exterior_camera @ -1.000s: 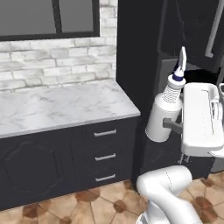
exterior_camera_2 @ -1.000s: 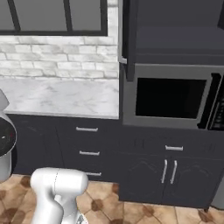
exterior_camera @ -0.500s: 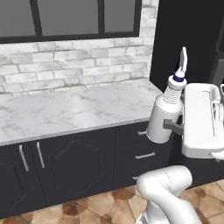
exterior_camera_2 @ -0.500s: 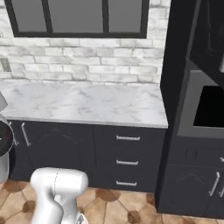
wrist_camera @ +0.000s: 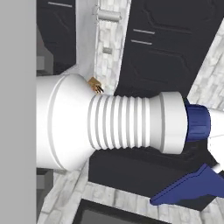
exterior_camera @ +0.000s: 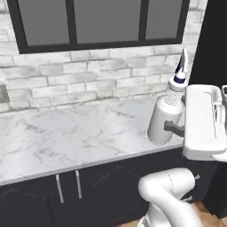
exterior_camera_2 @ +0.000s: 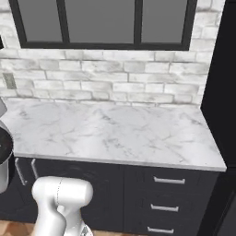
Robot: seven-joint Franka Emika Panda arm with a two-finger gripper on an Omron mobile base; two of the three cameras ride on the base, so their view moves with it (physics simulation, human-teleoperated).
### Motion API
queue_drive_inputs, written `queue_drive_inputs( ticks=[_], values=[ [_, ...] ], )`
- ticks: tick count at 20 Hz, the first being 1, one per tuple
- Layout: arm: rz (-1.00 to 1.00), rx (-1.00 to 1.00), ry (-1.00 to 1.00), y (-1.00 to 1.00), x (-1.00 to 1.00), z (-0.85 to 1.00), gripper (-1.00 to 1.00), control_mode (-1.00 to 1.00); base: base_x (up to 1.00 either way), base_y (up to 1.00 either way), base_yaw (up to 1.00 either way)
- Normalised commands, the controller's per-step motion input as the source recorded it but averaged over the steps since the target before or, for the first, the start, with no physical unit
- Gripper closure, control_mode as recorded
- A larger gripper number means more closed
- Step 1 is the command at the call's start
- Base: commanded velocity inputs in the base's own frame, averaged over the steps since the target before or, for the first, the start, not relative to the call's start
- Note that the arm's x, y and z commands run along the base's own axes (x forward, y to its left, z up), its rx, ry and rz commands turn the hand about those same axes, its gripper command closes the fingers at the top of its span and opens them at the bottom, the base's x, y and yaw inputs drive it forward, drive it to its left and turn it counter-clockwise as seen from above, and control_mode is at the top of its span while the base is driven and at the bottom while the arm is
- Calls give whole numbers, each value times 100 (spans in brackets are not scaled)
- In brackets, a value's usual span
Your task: Move the cutting board and knife to the sink. Then move spray from the cabinet to the counter.
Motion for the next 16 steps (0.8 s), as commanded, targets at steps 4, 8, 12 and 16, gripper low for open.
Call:
queue_drive_inputs(
  ticks=[4, 8, 12, 16],
  values=[
    [0, 0, 0, 0, 0, 0, 100, 100, 33, 38, 6],
    [0, 0, 0, 0, 0, 0, 100, 100, 2, 18, 25],
    [0, 0, 0, 0, 0, 0, 100, 100, -15, 34, 34],
    [0, 0, 0, 0, 0, 0, 100, 100, 0, 26, 34]
  ],
)
